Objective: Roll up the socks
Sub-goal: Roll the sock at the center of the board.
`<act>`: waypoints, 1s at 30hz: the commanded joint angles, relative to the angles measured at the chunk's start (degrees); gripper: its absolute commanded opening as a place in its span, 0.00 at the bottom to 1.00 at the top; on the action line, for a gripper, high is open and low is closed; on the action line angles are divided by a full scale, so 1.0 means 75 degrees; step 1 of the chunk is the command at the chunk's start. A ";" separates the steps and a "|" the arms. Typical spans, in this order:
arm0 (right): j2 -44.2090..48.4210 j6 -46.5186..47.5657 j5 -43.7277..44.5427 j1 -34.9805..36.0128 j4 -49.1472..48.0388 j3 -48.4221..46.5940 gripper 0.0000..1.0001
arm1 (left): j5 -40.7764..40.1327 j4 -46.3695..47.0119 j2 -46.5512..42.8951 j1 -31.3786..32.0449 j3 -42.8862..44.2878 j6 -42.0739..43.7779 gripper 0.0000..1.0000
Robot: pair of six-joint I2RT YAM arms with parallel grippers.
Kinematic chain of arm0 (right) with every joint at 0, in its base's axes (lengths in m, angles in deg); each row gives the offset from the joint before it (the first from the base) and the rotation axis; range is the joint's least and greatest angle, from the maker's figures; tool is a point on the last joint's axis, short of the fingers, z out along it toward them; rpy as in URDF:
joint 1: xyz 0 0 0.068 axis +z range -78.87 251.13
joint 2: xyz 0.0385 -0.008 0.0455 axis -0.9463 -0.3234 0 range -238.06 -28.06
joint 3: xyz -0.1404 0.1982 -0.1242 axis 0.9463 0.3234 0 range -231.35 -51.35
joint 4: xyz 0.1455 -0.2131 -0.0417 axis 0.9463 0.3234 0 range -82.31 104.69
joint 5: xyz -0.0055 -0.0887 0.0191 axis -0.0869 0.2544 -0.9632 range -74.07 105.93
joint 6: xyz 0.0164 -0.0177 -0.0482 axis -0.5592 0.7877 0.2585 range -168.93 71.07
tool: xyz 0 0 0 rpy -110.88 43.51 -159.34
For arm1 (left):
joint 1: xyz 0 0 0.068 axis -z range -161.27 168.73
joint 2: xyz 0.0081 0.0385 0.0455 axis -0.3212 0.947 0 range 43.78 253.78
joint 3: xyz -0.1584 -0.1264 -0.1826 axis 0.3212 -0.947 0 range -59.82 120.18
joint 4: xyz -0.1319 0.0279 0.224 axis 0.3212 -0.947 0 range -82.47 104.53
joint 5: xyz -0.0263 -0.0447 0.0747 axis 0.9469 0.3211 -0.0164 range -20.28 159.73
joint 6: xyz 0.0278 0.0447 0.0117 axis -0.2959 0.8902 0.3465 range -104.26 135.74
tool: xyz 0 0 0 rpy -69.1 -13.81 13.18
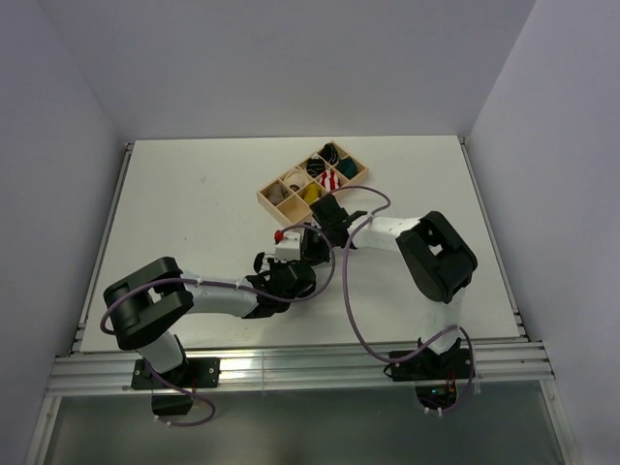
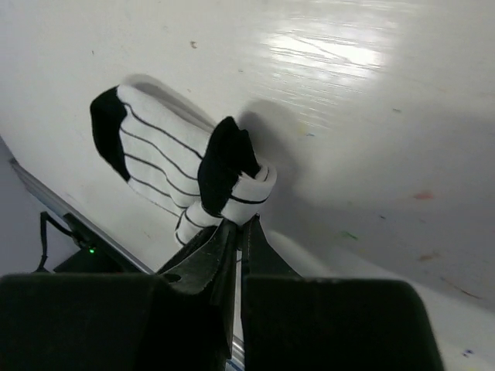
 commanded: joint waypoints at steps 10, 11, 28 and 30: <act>0.2064 -0.1019 -0.0138 -0.0733 -0.2328 0.2038 0.41 | 0.1563 0.1239 -0.0514 -0.0404 -0.1255 0.0770 0.00; 0.2171 -0.1043 -0.0103 -0.0769 -0.2562 0.2190 0.46 | 0.1715 0.1286 -0.0770 -0.0463 -0.1349 0.0640 0.00; 0.2091 -0.0739 -0.0044 -0.0348 -0.4217 0.2860 0.53 | 0.7152 0.4402 -0.2075 -0.4083 -0.4021 -0.3086 0.00; 0.1880 -0.0773 -0.0149 -0.0184 -0.4216 0.2696 0.53 | 0.7680 0.4880 -0.1723 -0.4528 -0.4185 -0.3553 0.00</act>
